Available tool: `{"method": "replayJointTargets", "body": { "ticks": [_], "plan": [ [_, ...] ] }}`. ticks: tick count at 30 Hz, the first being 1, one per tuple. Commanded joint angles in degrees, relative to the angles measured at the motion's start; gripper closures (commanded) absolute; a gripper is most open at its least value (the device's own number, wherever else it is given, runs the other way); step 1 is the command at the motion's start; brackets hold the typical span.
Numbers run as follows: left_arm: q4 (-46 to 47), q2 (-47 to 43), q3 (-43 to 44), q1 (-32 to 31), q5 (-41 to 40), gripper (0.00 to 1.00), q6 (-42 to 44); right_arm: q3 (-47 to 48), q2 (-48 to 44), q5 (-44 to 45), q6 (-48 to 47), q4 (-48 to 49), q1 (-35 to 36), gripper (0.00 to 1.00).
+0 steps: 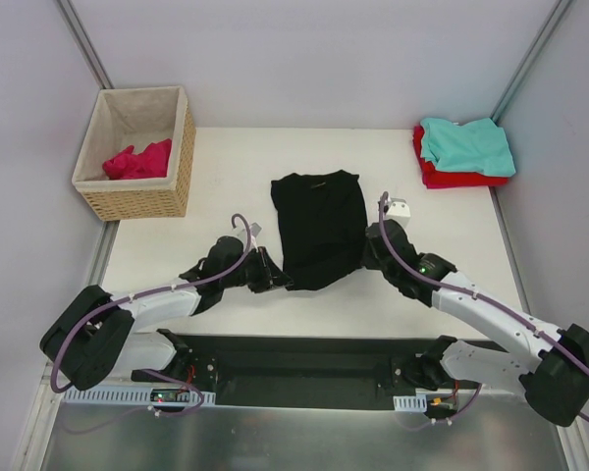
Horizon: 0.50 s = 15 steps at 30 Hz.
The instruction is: Fold and stack the t-shirts
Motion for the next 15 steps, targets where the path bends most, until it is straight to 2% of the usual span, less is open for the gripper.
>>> {"method": "replayJointTargets", "body": {
  "ticks": [1, 9, 15],
  "plan": [
    [-2.02, -1.83, 2.91, 1.85, 0.83, 1.00, 2.37, -0.25, 0.31, 0.64, -0.99, 2.38, -1.07, 0.99],
    [-7.91, -3.42, 8.71, 4.23, 1.44, 0.98, 5.62, 0.36, 1.98, -0.33, -0.90, 4.67, -1.86, 0.99],
    [-8.00, 0.36, 13.45, 6.51, 2.94, 0.99, 6.76, 2.82, 3.29, -0.16, -2.65, 5.72, -3.01, 0.99]
  ]
}}
